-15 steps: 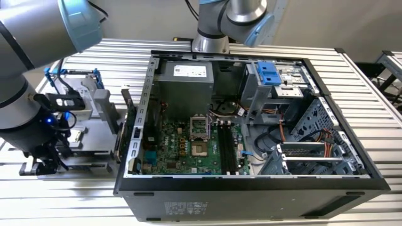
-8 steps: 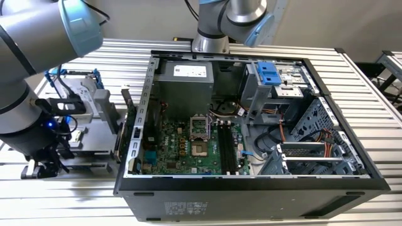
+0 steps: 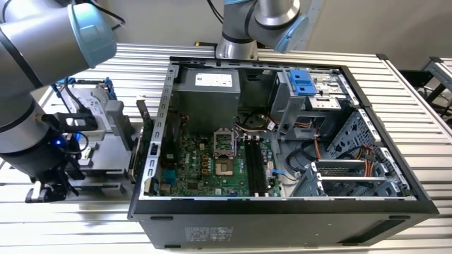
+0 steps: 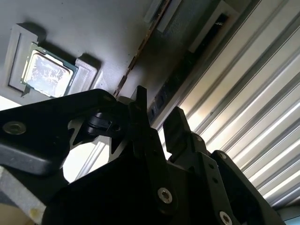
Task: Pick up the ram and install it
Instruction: 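Pick up the ram and move it above insertion slot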
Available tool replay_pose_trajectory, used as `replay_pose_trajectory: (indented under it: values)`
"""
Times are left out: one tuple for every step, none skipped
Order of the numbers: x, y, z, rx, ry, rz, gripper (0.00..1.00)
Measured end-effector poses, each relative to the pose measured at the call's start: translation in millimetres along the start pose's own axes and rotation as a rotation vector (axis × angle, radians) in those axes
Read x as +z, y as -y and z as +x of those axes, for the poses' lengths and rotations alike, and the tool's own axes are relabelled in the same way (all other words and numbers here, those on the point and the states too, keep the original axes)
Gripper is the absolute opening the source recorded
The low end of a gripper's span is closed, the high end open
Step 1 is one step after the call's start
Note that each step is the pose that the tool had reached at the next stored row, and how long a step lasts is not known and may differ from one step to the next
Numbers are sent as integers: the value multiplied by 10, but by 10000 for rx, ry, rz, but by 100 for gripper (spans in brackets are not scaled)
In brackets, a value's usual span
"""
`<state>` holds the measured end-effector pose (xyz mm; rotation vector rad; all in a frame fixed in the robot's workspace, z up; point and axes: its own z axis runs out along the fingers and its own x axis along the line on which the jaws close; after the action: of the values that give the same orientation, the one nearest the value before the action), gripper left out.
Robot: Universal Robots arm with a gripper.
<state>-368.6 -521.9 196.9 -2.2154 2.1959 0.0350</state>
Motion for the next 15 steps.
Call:
replay_pose_trajectory:
  values:
    - [5,1,0,0,0,0,100]
    - [10,1,0,0,0,1,100]
    - [16,1,0,0,1,1,100]
    - [22,2,0,0,0,0,100]
    - [27,1,0,0,0,0,100]
    - [32,2,0,0,0,0,100]
    - [34,2,0,0,-1,0,100]
    - [35,2,0,-1,-1,-1,100]
    - [35,2,0,-1,-2,-2,100]
    - [36,2,0,-1,-1,-1,100]
    - [37,1,-1,0,0,1,100]
    - [38,0,-3,1,2,2,100]
    - [39,-1,-6,0,3,4,100]
    - [38,-2,-10,0,2,3,100]
    - [38,-2,-10,-1,0,1,100]
